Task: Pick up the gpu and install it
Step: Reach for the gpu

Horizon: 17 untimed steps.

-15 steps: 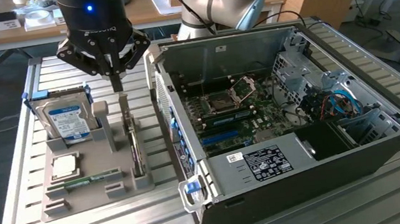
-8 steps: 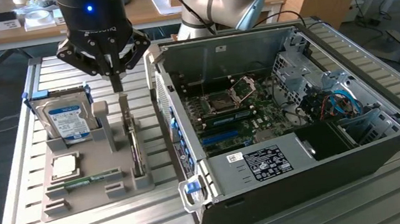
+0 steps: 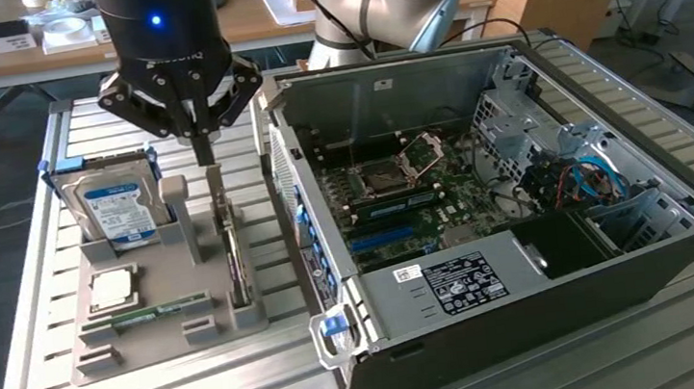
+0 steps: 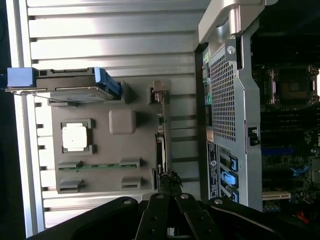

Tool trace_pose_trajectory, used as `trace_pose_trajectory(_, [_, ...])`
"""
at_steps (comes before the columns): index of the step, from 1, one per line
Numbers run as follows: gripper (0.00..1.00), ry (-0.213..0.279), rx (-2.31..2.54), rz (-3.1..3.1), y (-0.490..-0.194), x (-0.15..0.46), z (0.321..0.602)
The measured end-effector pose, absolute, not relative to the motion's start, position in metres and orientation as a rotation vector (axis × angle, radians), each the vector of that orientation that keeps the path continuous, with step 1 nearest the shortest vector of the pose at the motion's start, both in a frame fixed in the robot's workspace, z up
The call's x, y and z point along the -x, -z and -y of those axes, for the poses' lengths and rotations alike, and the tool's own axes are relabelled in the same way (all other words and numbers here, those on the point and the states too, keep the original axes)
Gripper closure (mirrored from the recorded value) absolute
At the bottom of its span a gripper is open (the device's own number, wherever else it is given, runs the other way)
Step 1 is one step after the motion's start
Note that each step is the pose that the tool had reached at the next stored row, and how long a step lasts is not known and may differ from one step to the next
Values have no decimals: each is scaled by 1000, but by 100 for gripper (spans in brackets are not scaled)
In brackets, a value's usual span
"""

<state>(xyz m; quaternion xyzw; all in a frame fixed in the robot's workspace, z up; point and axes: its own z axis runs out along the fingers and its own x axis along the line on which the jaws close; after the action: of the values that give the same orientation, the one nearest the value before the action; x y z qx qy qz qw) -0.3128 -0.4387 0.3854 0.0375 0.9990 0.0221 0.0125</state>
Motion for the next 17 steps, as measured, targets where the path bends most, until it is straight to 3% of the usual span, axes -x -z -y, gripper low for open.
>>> trace_pose_trajectory(17, [89,-69,-116,-3114,-383,324,439])
